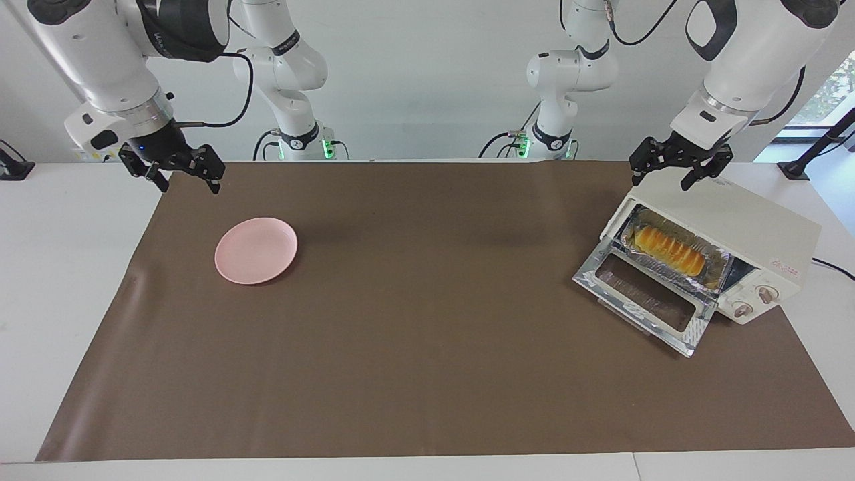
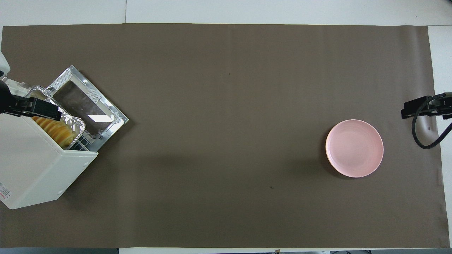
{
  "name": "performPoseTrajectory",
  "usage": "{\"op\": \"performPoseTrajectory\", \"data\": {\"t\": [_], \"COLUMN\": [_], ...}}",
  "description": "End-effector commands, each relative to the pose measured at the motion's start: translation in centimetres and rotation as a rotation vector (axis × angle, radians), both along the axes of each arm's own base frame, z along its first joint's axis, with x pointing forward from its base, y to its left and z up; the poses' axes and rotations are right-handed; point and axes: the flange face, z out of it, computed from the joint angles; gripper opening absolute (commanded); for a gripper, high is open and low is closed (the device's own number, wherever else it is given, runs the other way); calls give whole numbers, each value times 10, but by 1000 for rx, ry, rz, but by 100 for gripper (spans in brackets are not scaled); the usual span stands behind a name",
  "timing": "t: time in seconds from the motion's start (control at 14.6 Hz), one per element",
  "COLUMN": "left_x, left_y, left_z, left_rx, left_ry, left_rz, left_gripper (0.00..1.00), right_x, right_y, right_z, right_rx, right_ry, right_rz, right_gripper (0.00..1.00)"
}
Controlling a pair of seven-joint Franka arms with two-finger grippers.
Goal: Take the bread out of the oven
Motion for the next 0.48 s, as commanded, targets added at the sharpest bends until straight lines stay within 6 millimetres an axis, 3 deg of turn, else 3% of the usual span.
{"op": "performPoseTrajectory", "data": {"t": [0.0, 0.41], "left_x": [-5, -6], "left_y": [1, -1], "left_z": [0, 0], "left_rx": [-14, -20], "left_ry": [-14, -9], "left_rz": [-6, -6], "left_gripper": [100, 100], "right_x": [-9, -8], "right_y": [-1, 0], "right_z": [2, 1], "right_rx": [-2, -2], "right_ry": [7, 8], "right_rz": [16, 18], "right_gripper": [100, 100]}}
